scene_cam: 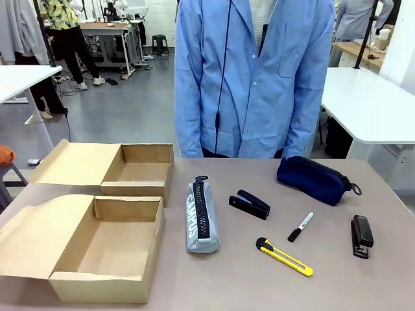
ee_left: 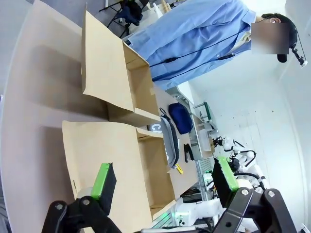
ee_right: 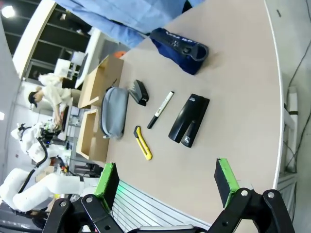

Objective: Place items inside the box.
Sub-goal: Pick up a Pencil pouch or Stapler and place it inside the Mailer Box closest to the robot.

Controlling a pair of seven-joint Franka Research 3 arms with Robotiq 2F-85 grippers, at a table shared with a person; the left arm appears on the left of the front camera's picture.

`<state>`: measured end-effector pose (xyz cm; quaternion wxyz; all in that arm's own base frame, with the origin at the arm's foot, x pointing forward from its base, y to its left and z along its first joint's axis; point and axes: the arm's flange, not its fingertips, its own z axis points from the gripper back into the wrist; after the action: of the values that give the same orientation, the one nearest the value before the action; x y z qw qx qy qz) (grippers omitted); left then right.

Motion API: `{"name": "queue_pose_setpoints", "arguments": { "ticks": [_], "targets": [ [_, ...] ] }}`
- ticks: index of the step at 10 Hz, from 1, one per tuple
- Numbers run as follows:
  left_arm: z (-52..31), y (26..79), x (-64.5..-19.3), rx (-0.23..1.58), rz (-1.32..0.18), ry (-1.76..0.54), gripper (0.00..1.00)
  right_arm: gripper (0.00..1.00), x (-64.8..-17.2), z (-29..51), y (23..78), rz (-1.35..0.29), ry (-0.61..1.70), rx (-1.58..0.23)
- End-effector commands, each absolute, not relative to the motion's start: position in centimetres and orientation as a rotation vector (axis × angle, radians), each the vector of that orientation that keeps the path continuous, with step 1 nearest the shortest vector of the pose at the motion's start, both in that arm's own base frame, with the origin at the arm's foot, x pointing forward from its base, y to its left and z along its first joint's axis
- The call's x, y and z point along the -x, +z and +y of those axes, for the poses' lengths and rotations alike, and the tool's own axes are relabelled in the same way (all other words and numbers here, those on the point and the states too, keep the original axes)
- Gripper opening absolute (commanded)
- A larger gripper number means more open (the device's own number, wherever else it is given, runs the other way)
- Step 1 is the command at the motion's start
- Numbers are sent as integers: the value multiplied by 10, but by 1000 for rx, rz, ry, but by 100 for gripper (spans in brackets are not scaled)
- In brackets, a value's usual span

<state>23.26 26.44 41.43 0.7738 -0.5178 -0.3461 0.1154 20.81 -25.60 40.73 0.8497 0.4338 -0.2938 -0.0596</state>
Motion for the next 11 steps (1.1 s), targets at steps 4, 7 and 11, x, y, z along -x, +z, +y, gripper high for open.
{"name": "queue_pose_setpoints", "arguments": {
  "ticks": [4,7,11],
  "targets": [
    [261,413,-233,1123,-772,239,100,100,-243,-171,418,-540,74,-920],
    [261,413,-233,1123,-772,239,100,100,-271,-115,426,-464,184,-818],
    [261,413,-233,1123,-772,239,100,100,-166,-270,396,-543,-174,-817]
  ]
}}
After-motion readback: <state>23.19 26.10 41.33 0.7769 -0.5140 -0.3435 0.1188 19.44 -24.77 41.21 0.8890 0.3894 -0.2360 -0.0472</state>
